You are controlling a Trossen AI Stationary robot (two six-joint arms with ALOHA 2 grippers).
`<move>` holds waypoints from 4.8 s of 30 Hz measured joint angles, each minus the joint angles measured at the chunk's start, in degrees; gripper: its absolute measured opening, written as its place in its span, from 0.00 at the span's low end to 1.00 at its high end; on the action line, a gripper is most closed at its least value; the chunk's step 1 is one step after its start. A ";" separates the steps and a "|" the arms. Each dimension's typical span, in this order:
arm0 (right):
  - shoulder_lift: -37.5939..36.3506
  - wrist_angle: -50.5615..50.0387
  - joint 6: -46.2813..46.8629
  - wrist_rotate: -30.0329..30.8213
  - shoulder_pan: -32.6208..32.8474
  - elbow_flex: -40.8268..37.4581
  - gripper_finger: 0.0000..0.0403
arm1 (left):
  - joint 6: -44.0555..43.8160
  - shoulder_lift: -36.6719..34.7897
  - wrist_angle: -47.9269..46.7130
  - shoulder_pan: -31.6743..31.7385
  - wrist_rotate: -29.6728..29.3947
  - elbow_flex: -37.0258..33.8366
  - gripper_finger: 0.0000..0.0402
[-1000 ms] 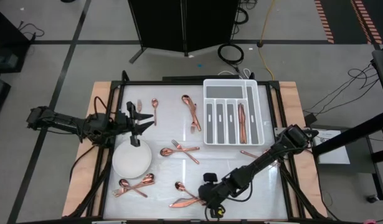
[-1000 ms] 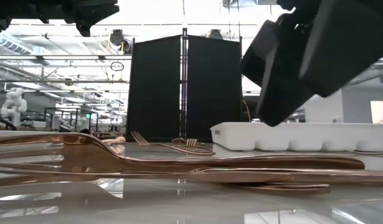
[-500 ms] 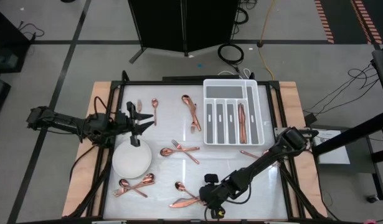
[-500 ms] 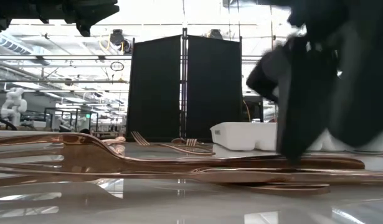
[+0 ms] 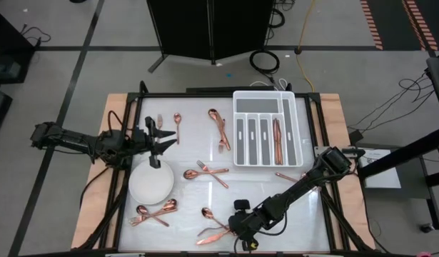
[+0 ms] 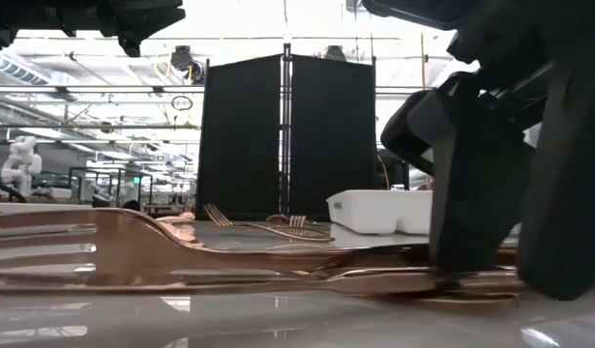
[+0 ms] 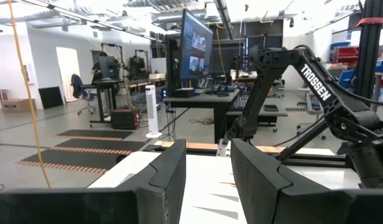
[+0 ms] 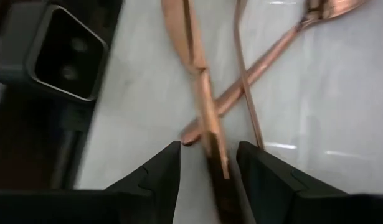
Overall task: Sort silverware
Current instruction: Put the bronze knife into the silverware tray
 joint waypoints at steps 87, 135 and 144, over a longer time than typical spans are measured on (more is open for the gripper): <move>-25.51 -50.14 60.00 22.11 -32.68 -22.67 0.09 | -0.02 -0.01 -0.84 0.00 -0.02 0.00 0.32; -17.58 20.49 -6.21 18.45 -13.43 -3.72 0.32 | -10.69 0.26 -6.74 -0.69 22.95 4.03 0.32; -8.53 23.36 -11.92 17.80 -10.96 -3.76 0.32 | -12.09 9.89 -20.11 -12.35 8.88 12.75 0.32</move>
